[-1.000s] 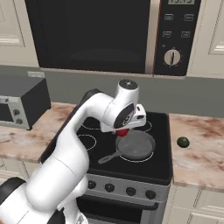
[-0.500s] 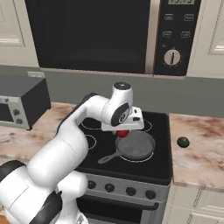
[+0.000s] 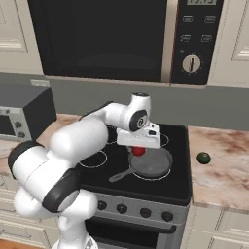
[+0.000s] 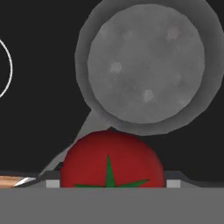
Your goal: Put the squash and tomato in the pan. Then turn on the front right burner and set the heat to medium.
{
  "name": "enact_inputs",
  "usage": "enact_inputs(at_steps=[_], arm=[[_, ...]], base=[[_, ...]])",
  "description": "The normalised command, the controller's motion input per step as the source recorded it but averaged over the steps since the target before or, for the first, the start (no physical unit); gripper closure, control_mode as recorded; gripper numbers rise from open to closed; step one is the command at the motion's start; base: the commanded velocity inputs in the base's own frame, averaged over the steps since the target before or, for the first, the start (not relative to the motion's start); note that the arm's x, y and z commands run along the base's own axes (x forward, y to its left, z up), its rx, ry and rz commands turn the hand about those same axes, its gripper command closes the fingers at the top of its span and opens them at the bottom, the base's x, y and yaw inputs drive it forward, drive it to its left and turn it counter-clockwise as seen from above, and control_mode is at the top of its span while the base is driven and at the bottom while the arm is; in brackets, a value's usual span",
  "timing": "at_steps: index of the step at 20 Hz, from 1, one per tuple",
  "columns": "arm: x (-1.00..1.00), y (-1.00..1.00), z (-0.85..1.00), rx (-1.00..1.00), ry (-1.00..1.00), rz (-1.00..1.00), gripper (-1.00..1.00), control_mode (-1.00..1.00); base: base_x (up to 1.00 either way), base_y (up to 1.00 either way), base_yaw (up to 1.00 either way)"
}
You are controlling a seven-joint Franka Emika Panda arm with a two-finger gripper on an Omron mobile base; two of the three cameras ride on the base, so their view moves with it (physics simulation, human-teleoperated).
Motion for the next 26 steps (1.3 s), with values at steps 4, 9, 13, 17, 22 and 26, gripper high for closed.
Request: enact_inputs(at_steps=[4, 9, 13, 17, 22, 26], arm=[[0.11, -0.19, -0.3, 0.0, 0.15, 0.0, 1.0, -1.0], [0.24, -0.07, -0.23, 0.0, 0.07, 0.0, 1.0, -1.0], [0.27, -0.08, -0.32, 0.0, 0.03, 0.0, 1.0, -1.0], [0.26, -0.14, -0.26, 0.03, 0.0, 0.0, 1.0, -1.0], [0.25, -0.17, -0.14, 0.05, 0.0, 0.0, 1.0, -1.0], [0.26, -0.23, -0.08, 0.04, 0.0, 0.0, 1.0, -1.0]], base=[[0.0, 0.0, 0.0], [0.0, 0.0, 0.0], [0.0, 0.0, 0.0], [0.0, 0.0, 0.0], [0.0, 0.0, 0.0], [0.0, 0.0, 0.0]])
